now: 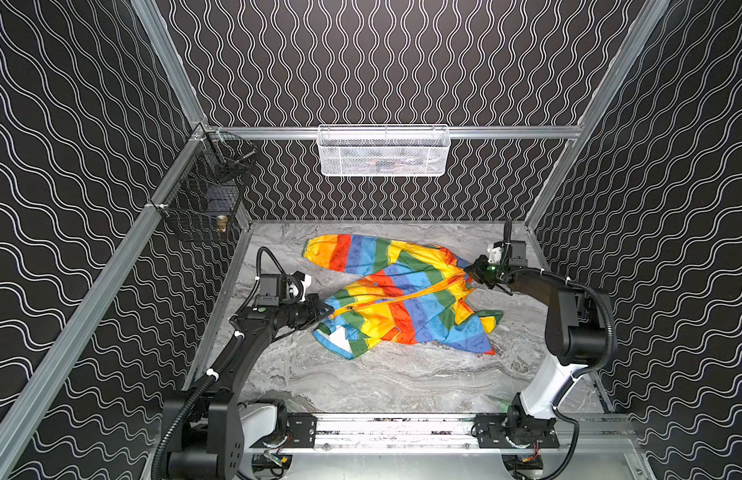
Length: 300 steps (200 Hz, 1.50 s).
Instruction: Zip up the jacket
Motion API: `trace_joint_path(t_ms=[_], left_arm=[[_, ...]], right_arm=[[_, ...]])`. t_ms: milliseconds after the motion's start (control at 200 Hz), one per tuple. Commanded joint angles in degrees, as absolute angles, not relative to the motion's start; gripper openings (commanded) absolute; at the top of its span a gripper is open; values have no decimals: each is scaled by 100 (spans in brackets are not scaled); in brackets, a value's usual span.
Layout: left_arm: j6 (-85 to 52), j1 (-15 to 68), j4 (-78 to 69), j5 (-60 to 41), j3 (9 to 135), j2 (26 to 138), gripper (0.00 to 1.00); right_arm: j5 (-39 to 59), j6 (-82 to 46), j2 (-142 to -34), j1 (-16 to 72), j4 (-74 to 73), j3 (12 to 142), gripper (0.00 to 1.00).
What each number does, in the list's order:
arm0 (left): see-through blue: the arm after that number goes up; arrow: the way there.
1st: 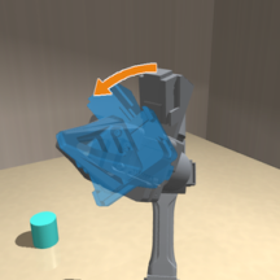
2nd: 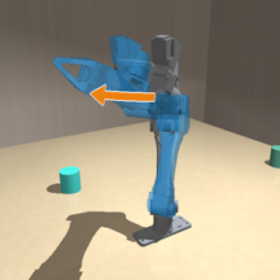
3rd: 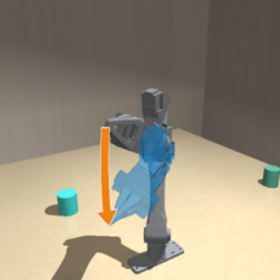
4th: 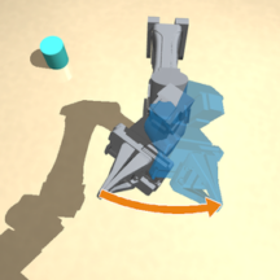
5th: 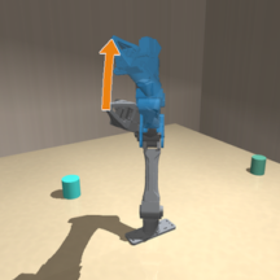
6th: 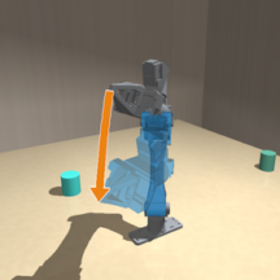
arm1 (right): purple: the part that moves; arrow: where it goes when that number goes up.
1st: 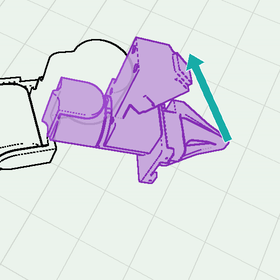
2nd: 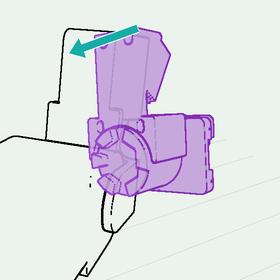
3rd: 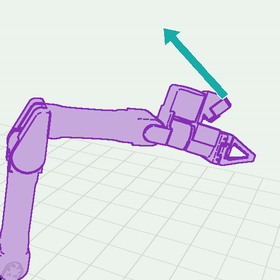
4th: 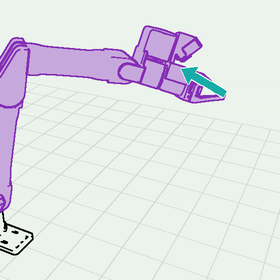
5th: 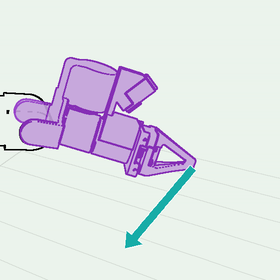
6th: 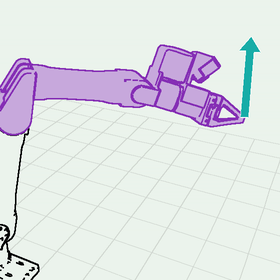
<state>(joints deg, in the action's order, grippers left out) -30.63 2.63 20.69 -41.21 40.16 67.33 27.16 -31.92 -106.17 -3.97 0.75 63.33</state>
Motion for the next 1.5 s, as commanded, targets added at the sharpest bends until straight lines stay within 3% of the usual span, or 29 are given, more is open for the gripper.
trace_joint_path(t_ms=[0,140,285,430,596,891,1366,1496], left_arm=[[-2863,255,2117,-4245,4062,6737,0],[-2872,255,2110,-4278,4102,6741,0],[-2878,255,2083,-4315,4113,6766,0],[-2867,255,2090,-4337,4135,6768,0],[-2883,255,2058,-4342,4132,6804,0],[-2981,259,1798,-4471,4059,6981,0],[-3067,255,1571,-4509,4052,7113,0],[-3223,270,1256,-4488,3836,7156,24]], right_arm=[[2312,-3282,-10657,-526,-2,6379,7],[2000,-3305,-10447,-665,321,6433,37],[1838,-3331,-9957,-659,492,6354,51],[2073,-3471,-9233,-354,312,6100,52],[2307,-3539,-8863,1073,576,6369,52],[2804,-4219,-9823,3415,-177,7147,40],[2682,-4542,-10622,3955,-759,6622,35],[2662,-4552,-10835,3955,-858,6562,35]])
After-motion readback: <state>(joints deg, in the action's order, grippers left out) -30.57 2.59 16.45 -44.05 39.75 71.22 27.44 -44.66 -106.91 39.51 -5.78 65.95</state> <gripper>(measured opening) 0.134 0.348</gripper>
